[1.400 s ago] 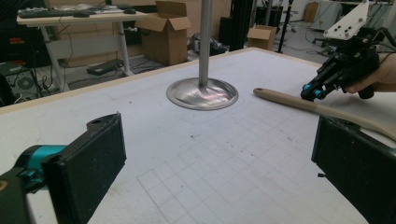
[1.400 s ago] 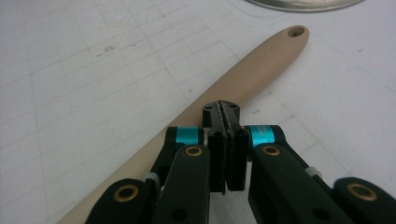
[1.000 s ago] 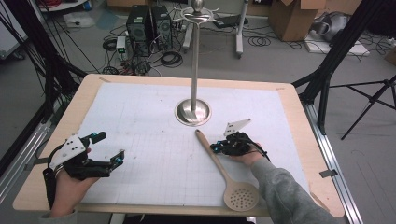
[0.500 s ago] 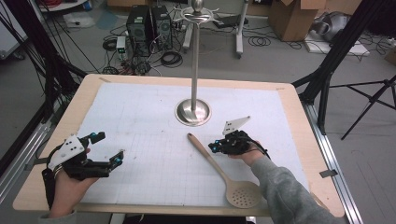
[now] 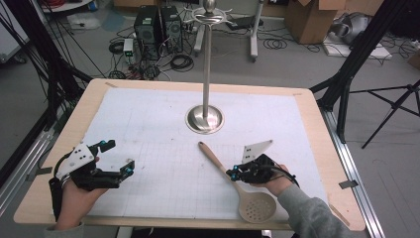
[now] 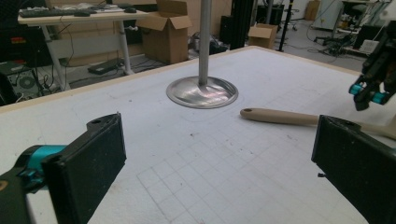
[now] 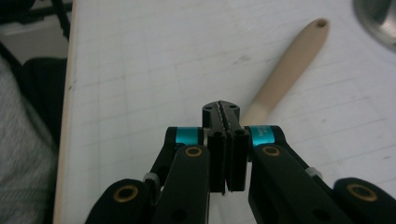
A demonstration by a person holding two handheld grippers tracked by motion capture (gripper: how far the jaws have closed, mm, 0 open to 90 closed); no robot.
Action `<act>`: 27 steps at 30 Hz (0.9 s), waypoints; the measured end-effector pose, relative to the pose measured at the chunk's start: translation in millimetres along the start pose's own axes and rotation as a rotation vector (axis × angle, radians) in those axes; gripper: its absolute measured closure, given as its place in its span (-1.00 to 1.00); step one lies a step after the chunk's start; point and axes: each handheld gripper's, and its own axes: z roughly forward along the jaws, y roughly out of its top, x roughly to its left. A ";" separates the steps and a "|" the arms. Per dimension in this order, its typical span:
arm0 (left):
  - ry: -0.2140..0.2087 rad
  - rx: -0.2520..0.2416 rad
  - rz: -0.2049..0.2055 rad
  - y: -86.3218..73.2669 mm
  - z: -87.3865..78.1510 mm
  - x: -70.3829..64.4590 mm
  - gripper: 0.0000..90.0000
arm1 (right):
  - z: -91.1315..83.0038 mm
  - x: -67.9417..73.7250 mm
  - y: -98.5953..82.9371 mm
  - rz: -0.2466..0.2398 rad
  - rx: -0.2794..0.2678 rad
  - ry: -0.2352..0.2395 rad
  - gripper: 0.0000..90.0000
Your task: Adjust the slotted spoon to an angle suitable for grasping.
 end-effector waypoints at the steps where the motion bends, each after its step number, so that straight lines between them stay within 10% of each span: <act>1: -0.002 0.000 -0.002 0.0 0.4 -0.2 -0.93 | 0.4 2.8 -1.9 0.003 0.013 0.004 0.99; 27: -0.010 -0.001 -0.006 0.1 4.6 0.9 -0.93 | 7.2 8.0 -17.6 -0.034 0.168 0.034 1.00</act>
